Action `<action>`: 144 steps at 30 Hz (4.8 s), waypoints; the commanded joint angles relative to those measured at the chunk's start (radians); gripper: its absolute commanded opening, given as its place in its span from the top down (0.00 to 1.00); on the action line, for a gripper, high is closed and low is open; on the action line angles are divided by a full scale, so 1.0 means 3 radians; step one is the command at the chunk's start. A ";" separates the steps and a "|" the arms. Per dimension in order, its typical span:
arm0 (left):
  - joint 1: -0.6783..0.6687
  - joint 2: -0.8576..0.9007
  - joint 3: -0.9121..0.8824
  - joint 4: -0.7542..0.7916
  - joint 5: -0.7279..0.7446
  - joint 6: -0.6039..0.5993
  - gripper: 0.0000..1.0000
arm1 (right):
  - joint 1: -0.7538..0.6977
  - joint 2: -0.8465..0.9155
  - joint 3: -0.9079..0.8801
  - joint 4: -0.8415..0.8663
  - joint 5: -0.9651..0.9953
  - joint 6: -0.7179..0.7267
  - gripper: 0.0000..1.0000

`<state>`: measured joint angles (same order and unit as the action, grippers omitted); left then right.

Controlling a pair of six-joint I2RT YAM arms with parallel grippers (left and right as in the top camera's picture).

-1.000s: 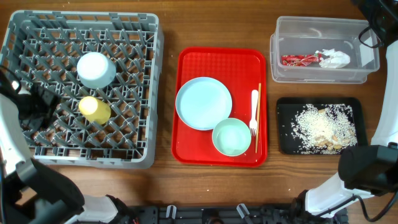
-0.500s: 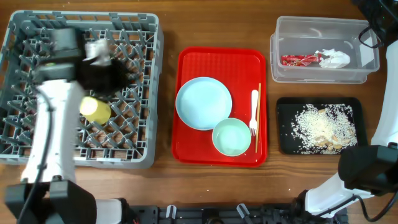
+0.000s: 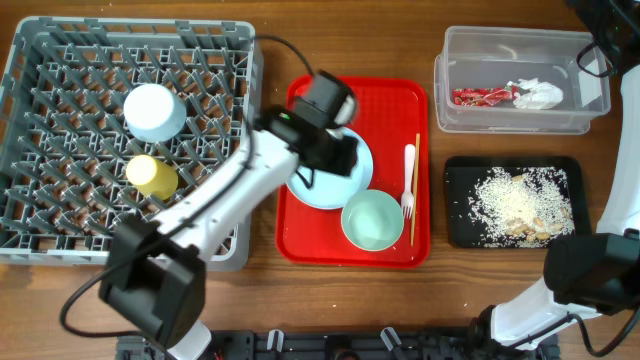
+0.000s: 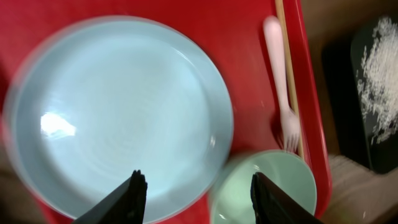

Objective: Sort waste into correct bins and load items into the dishwasher rack
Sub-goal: 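Reach the left gripper to the light green saucer and grasp its rim, then lift the green saucer off the tray with the left gripper, then carry the green saucer left and lower it into the rack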

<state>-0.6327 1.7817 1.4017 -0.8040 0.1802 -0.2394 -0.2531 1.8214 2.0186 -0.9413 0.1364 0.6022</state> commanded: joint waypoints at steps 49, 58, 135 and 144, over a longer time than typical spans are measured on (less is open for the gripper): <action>-0.0379 0.0718 -0.0036 -0.0258 0.0182 0.0453 0.59 | 0.0010 0.0032 0.0009 0.0008 0.0055 0.0034 0.00; -0.0394 0.0802 -0.0034 -0.0248 0.0183 0.0425 0.82 | 0.0010 0.0032 0.0009 0.0008 0.0056 0.0034 0.00; 0.1123 -0.0104 0.0085 0.1732 -0.3114 0.1090 0.96 | 0.0010 0.0032 0.0009 0.0008 0.0056 0.0034 0.00; 0.1657 -0.0104 0.0085 0.2332 -0.3133 0.1991 0.96 | 0.0010 0.0032 0.0009 0.0008 0.0056 0.0034 0.00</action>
<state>-0.1673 1.7691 1.4120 -0.1432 -0.7738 0.2066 -0.2531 1.8214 2.0186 -0.9413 0.1364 0.6056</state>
